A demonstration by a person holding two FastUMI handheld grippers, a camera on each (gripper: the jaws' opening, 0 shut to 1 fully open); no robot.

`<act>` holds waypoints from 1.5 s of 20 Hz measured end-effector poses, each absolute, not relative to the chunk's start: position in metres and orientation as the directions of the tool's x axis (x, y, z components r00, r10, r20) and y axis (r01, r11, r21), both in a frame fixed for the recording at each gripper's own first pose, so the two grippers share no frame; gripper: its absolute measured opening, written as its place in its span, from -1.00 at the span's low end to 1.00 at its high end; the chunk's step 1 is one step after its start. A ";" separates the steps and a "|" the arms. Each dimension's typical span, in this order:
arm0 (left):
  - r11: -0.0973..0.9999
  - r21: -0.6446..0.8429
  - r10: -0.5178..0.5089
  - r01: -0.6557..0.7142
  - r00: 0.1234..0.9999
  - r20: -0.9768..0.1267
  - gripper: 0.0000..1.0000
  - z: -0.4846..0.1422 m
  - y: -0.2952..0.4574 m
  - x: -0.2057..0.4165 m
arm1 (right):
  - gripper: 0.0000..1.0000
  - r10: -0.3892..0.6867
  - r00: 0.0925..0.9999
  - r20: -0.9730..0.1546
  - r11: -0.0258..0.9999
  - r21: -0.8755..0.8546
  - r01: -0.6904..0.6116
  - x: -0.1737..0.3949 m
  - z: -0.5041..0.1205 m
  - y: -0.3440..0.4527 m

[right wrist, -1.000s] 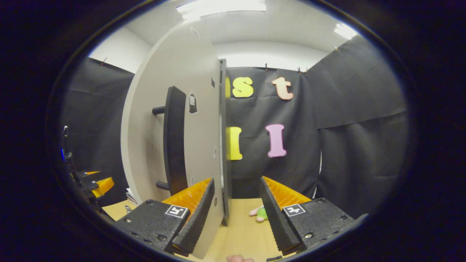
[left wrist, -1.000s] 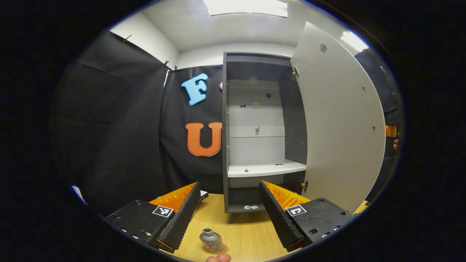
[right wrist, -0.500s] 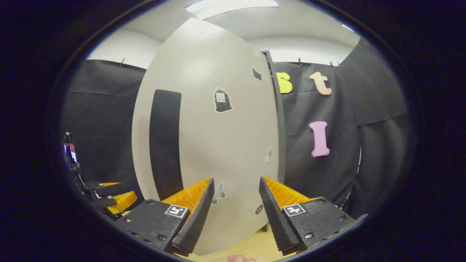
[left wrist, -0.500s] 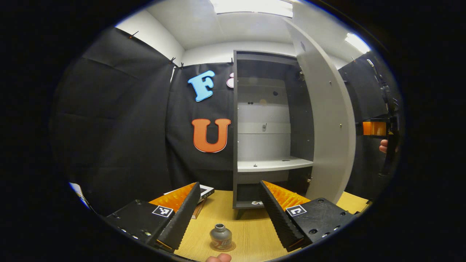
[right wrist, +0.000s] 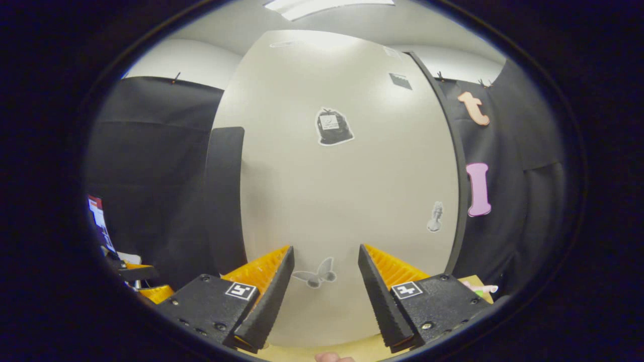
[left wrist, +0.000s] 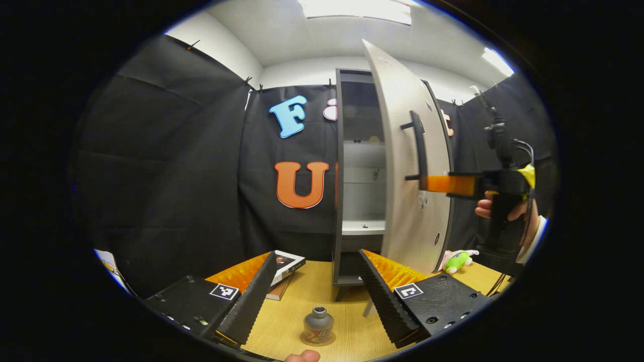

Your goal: Open the cabinet door with the right hand, grasp the bottle in the cabinet with the left hand and place it on the coaster, then close the cabinet door with the right hand.

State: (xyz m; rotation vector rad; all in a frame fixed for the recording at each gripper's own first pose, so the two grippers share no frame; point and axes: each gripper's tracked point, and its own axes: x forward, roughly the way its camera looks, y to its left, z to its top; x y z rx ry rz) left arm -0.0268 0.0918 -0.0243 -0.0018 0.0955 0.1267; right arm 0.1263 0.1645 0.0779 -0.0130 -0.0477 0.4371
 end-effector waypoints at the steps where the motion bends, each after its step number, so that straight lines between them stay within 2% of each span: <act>1: 0.991 0.006 0.132 -0.132 0.987 -0.093 0.92 -0.025 0.094 -0.028 | 0.67 0.428 0.903 0.029 0.904 -0.026 -0.427 0.136 0.071 0.171; 4: 0.989 0.009 0.149 -0.149 0.983 -0.109 0.93 -0.034 0.103 -0.030 | 0.64 0.418 0.907 0.053 0.908 -0.017 -0.418 0.155 0.073 0.180; 7: 0.986 0.024 0.167 -0.166 0.979 -0.118 0.93 -0.037 0.109 -0.030 | 0.71 0.378 0.924 0.065 0.926 -0.028 -0.377 0.157 0.074 0.169; 11: 0.987 0.016 0.162 -0.161 0.980 -0.112 0.93 -0.039 0.104 -0.027 | 0.71 0.362 0.931 0.057 0.932 -0.027 -0.361 0.136 0.070 0.151; 14: 0.988 0.013 0.154 -0.154 0.982 -0.110 0.94 -0.034 0.095 -0.026 | 0.70 0.309 0.951 0.027 0.951 -0.037 -0.308 0.110 0.063 0.120; 18: 0.993 0.026 0.116 -0.114 0.990 -0.084 0.93 -0.028 0.072 -0.018 | 0.70 0.221 0.974 0.051 0.974 -0.053 -0.218 0.077 0.065 0.064; 20: 0.996 0.032 0.082 -0.080 0.993 -0.082 1.00 -0.027 0.055 -0.014 | 0.70 0.169 0.985 0.036 0.985 -0.041 -0.168 0.061 0.058 0.031; 21: 0.998 0.031 0.063 -0.060 0.995 -0.082 0.93 -0.026 0.045 -0.013 | 0.71 0.152 0.988 0.032 0.988 -0.021 -0.152 0.053 0.055 0.018; 22: 0.999 0.029 0.045 -0.043 0.996 -0.079 1.00 -0.024 0.036 -0.012 | 0.71 0.126 0.992 0.028 0.992 -0.007 -0.126 0.045 0.051 0.002; 23: 0.999 0.027 0.029 -0.027 0.997 -0.072 0.93 -0.022 0.027 -0.012 | 0.70 0.088 0.996 0.017 0.996 0.002 -0.088 0.037 0.046 -0.016; 26: 0.999 0.030 -0.012 0.013 0.999 -0.047 0.93 -0.017 0.004 -0.011 | 0.70 -0.003 1.000 -0.008 1.000 0.030 0.003 0.013 0.029 -0.060; 30: 0.999 0.030 -0.044 0.046 0.998 -0.054 0.93 -0.023 -0.020 -0.014 | 0.70 -0.059 0.998 -0.036 0.995 0.083 0.062 -0.008 0.003 -0.086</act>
